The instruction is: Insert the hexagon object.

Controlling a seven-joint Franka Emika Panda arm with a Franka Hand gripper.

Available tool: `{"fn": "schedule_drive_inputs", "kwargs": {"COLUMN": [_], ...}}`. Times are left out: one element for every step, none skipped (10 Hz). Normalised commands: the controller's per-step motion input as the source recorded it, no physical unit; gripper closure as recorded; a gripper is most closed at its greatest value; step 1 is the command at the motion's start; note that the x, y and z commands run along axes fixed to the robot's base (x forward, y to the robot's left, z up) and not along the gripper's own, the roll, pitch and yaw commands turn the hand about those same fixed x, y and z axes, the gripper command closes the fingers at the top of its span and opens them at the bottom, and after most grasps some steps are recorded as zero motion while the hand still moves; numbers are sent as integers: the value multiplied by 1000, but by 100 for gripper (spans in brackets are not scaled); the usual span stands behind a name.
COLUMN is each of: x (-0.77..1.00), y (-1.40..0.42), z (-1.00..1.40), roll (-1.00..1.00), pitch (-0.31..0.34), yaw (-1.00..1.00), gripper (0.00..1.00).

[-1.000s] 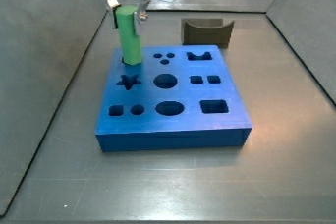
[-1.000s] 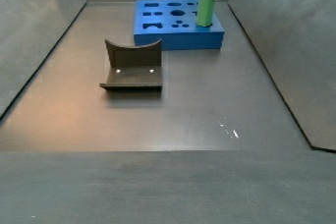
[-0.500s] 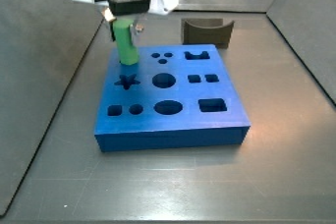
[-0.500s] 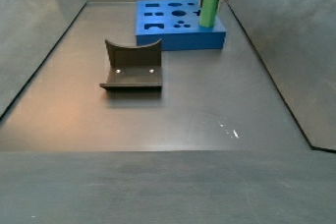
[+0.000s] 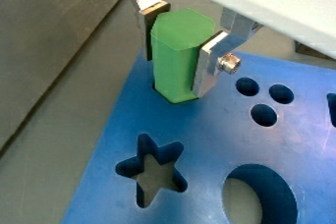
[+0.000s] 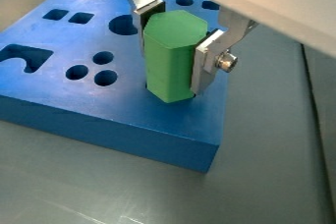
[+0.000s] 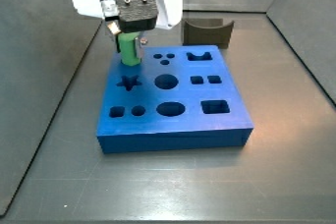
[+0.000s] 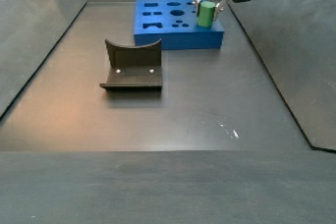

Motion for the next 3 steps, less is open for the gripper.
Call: {"fn": "schedule_drive_inputs", "kwargs": {"x": [31, 0, 0], "y": [0, 0, 0], "z": [-183, 0, 0], "roll": [-74, 0, 0], "pitch": [0, 6, 0], "yaw": [-123, 0, 0], "gripper": [100, 100, 100]}}
